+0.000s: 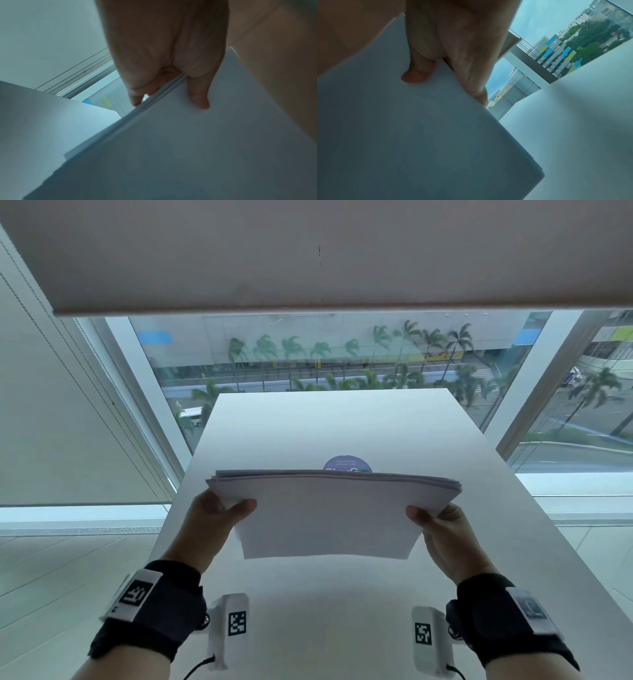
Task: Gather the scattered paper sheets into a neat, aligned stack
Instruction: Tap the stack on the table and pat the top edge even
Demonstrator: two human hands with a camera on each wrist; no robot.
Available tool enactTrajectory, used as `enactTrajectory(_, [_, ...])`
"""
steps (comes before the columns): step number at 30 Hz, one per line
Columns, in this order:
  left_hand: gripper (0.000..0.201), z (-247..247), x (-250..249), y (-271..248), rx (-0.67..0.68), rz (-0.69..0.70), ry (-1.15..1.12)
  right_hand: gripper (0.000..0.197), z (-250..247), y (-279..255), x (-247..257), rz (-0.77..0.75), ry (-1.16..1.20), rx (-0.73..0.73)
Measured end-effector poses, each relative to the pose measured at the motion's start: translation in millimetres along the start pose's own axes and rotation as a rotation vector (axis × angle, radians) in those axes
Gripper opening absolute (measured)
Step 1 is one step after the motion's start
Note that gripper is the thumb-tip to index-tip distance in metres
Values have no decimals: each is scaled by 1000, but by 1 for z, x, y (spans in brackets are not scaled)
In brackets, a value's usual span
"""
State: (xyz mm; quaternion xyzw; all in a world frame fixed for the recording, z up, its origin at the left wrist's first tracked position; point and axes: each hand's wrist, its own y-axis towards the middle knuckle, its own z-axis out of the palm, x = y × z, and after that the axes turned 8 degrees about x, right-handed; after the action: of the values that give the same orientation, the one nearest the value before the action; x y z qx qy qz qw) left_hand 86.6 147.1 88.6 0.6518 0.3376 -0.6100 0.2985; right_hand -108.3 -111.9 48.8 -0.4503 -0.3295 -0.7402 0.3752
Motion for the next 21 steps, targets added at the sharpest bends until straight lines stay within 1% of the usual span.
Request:
enactTrajectory(3, [17,-5,18,3,-5,-27,-15,56,-1,1,2,20,-113,-25])
enactTrajectory(4, [26,-5,23,2,-6,-45,-10,60,-3,0,-1,30,-145,-41])
enactTrajectory(5, [30,-4,27,1,2,-57,-17,64,-4,-2,-2,41,-168,-52])
enactTrajectory(6, [27,-2,30,0,11,-57,-30,66,-5,-4,-5,51,-183,-58])
enactTrajectory(7, [27,1,32,-1,27,-58,-27,63,-6,-5,-6,63,-187,-60])
enactTrajectory(9, [29,5,30,-2,40,-67,-28,40,-7,-6,-7,106,-190,-79])
enactTrajectory(10, [29,5,31,-1,43,-66,-30,33,-7,-7,-7,122,-212,-90])
enactTrajectory(13, [26,6,34,3,46,-69,-55,29,-2,-8,-9,171,-275,-95])
enactTrajectory(14, [23,8,35,4,41,-65,-63,24,1,-8,-9,181,-286,-110])
enactTrajectory(15, [22,10,35,4,37,-57,-74,14,5,-8,-9,186,-301,-133])
enactTrajectory(16, [21,13,35,4,27,-47,-87,14,8,-7,-9,179,-319,-162])
enactTrajectory(18, [21,17,35,4,-1,-30,-116,22,12,-7,-8,152,-335,-198])
enactTrajectory(21, [19,19,34,5,-19,-3,-138,23,16,-7,-2,125,-327,-192])
